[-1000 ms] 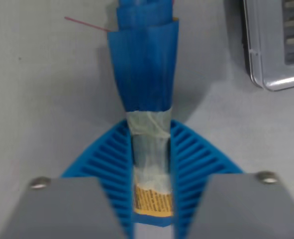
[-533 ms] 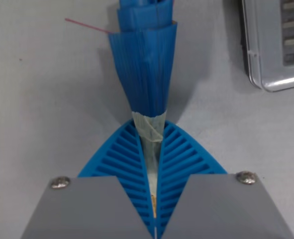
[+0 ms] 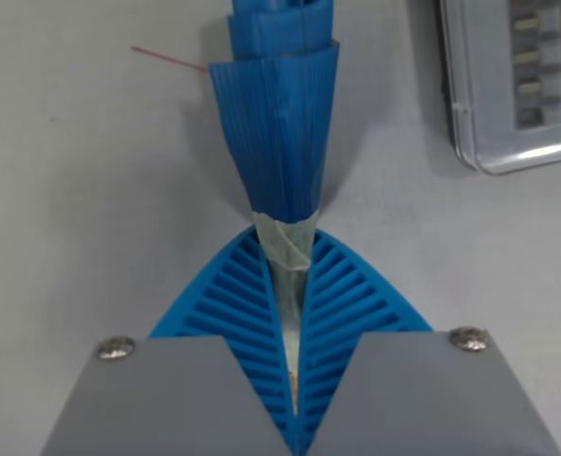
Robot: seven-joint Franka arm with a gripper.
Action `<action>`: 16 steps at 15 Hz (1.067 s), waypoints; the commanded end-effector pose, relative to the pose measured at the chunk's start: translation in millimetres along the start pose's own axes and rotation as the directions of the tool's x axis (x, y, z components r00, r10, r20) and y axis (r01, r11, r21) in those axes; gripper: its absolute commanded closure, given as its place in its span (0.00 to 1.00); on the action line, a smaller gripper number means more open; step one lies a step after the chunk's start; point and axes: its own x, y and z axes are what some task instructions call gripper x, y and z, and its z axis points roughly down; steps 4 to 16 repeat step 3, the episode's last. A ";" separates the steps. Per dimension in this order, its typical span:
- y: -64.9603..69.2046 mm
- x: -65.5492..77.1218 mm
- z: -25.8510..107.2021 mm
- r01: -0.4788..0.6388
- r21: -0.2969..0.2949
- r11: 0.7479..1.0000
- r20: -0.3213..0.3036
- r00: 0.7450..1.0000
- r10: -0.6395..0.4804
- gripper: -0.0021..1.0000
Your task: Pick up the blue bag
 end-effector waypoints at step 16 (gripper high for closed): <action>1.0 -10.9 -26.7 0.019 0.030 0.999 -0.039 0.999 -0.018 1.00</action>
